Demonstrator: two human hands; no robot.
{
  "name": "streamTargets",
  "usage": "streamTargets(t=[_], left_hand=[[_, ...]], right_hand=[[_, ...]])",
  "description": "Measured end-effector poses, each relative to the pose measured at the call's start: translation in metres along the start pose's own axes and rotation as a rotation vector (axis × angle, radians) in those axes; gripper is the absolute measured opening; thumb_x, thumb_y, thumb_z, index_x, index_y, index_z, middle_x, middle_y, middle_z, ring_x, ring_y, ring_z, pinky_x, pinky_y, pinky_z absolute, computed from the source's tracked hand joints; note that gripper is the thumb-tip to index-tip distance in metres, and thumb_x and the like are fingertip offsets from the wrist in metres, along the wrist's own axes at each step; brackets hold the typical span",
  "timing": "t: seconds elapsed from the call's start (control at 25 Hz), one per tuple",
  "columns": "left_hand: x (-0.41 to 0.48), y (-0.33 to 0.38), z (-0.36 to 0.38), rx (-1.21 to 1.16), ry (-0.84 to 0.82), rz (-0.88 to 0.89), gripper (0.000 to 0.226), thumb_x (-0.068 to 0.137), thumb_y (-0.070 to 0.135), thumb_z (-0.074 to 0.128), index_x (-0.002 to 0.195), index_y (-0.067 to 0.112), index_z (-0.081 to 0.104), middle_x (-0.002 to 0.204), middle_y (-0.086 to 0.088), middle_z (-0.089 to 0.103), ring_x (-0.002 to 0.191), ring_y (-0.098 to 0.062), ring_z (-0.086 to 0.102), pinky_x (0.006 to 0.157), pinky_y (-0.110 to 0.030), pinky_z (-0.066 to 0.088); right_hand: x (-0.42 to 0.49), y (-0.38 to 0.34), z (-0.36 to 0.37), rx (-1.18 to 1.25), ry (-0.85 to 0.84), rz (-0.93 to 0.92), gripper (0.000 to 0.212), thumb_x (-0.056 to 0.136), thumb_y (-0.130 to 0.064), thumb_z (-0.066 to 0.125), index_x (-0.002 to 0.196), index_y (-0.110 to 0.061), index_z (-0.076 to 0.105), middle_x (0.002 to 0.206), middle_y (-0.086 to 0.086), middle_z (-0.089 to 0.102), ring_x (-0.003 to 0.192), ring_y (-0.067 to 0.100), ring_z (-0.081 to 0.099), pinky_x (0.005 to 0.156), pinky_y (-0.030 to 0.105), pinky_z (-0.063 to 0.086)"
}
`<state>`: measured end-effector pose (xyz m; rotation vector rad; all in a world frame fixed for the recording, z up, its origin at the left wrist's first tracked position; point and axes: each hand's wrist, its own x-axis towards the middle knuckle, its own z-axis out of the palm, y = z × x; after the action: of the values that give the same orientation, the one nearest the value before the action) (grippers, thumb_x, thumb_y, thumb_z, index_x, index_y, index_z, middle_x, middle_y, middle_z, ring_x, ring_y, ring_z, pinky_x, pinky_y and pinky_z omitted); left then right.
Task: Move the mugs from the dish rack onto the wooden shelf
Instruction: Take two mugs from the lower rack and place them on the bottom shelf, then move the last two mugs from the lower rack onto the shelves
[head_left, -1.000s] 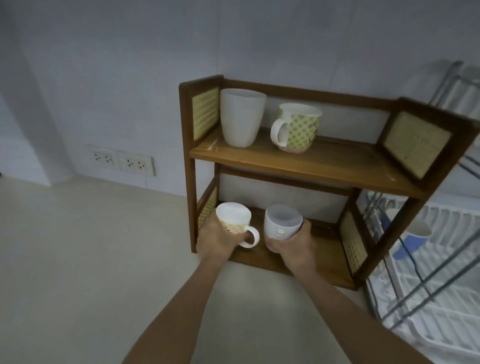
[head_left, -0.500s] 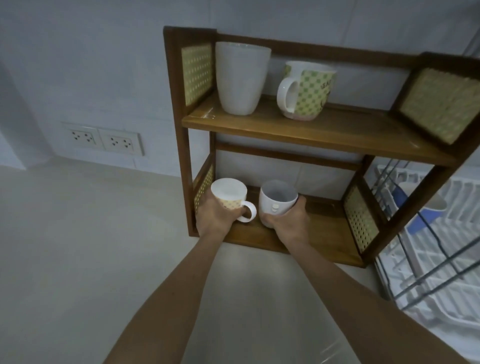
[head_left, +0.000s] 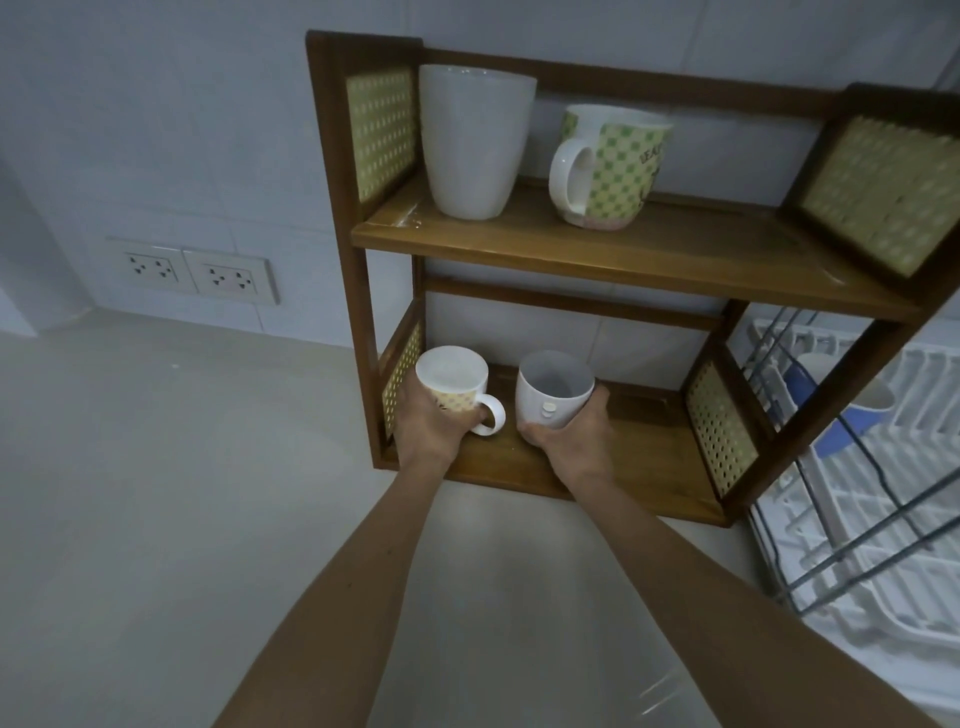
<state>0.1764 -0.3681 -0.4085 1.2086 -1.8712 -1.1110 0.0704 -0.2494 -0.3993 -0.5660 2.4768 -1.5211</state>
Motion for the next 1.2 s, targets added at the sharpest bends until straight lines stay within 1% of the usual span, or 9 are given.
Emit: streamTargets(t=[0.12, 0.2, 0.28, 0.4, 0.56, 0.68, 0.92, 1.0, 1.2], left_hand=[[-0.014, 0.004, -0.004, -0.004, 0.01, -0.011, 0.093, 0.066, 0.029, 0.084, 0.142, 0.012, 0.033, 0.14, -0.009, 0.045, 0.131, -0.027, 0.04, 0.108, -0.042, 0.038], [-0.034, 0.007, -0.01, -0.042, 0.038, -0.003, 0.077, 0.076, 0.024, 0.076, 0.14, 0.01, 0.036, 0.139, -0.009, 0.048, 0.131, -0.027, 0.042, 0.105, -0.046, 0.041], [-0.061, 0.008, -0.016, -0.084, 0.039, -0.01, 0.063, 0.083, 0.015, 0.066, 0.139, 0.013, 0.038, 0.136, -0.007, 0.05, 0.128, -0.025, 0.046, 0.102, -0.047, 0.043], [-0.101, 0.014, -0.03, -0.041, -0.007, 0.069, 0.056, 0.086, 0.01, 0.06, 0.139, 0.015, 0.041, 0.138, -0.003, 0.051, 0.127, -0.02, 0.048, 0.104, -0.041, 0.042], [-0.156, 0.037, -0.048, 0.013, -0.092, 0.193, 0.042, 0.089, 0.009, 0.06, 0.128, 0.02, 0.053, 0.13, 0.004, 0.058, 0.122, -0.013, 0.052, 0.102, -0.03, 0.043], [-0.217, 0.07, -0.048, 0.039, -0.134, 0.284, 0.039, 0.091, 0.012, 0.058, 0.126, 0.028, 0.054, 0.128, 0.012, 0.058, 0.118, -0.003, 0.051, 0.098, -0.022, 0.042], [-0.335, 0.151, 0.0, 0.063, -0.239, 0.465, 0.042, 0.091, 0.015, 0.056, 0.13, 0.029, 0.05, 0.13, 0.014, 0.055, 0.116, 0.005, 0.046, 0.096, -0.014, 0.036], [-0.365, 0.175, 0.025, 0.065, -0.298, 0.531, 0.044, 0.091, 0.014, 0.056, 0.132, 0.028, 0.049, 0.132, 0.014, 0.054, 0.114, 0.008, 0.043, 0.094, -0.007, 0.03], [-0.405, 0.224, 0.078, 0.121, -0.426, 0.645, 0.049, 0.091, 0.012, 0.055, 0.137, 0.022, 0.043, 0.141, 0.006, 0.045, 0.127, -0.007, 0.042, 0.092, -0.001, 0.02]], right_hand=[[-0.004, -0.001, -0.004, 0.016, -0.038, 0.012, 0.096, 0.06, -0.017, 0.089, 0.136, -0.012, 0.031, 0.136, 0.008, 0.047, 0.127, 0.025, 0.046, 0.102, 0.034, 0.041], [-0.016, 0.0, -0.015, -0.021, -0.055, -0.022, 0.098, 0.065, -0.015, 0.085, 0.144, -0.01, 0.026, 0.144, 0.01, 0.041, 0.133, 0.026, 0.04, 0.108, 0.033, 0.036], [-0.035, 0.004, -0.03, -0.156, -0.097, -0.116, 0.095, 0.076, -0.018, 0.077, 0.15, -0.013, 0.018, 0.153, 0.007, 0.03, 0.14, 0.023, 0.031, 0.11, 0.027, 0.027], [-0.072, 0.009, -0.06, -0.381, -0.188, -0.307, 0.083, 0.088, -0.029, 0.063, 0.152, -0.022, 0.012, 0.16, -0.002, 0.015, 0.146, 0.015, 0.018, 0.11, 0.025, 0.019], [-0.115, 0.002, -0.123, -0.463, -0.262, -0.483, 0.069, 0.093, -0.036, 0.053, 0.151, -0.029, 0.017, 0.161, -0.013, 0.008, 0.145, 0.008, 0.017, 0.113, 0.03, 0.028], [-0.149, 0.006, -0.19, -0.507, -0.292, -0.543, 0.065, 0.094, -0.039, 0.05, 0.151, -0.032, 0.018, 0.16, -0.015, 0.009, 0.144, 0.009, 0.023, 0.112, 0.034, 0.034], [-0.184, 0.048, -0.35, -0.569, -0.238, -0.528, 0.061, 0.097, -0.037, 0.046, 0.151, -0.033, 0.018, 0.159, -0.017, 0.015, 0.144, 0.005, 0.02, 0.109, 0.034, 0.038], [-0.184, 0.062, -0.399, -0.602, -0.194, -0.488, 0.061, 0.097, -0.037, 0.045, 0.151, -0.032, 0.016, 0.159, -0.015, 0.014, 0.145, 0.007, 0.019, 0.11, 0.037, 0.037], [-0.176, 0.081, -0.492, -0.652, -0.105, -0.372, 0.066, 0.096, -0.035, 0.049, 0.152, -0.027, 0.015, 0.161, -0.007, 0.011, 0.146, 0.014, 0.018, 0.111, 0.039, 0.035]])
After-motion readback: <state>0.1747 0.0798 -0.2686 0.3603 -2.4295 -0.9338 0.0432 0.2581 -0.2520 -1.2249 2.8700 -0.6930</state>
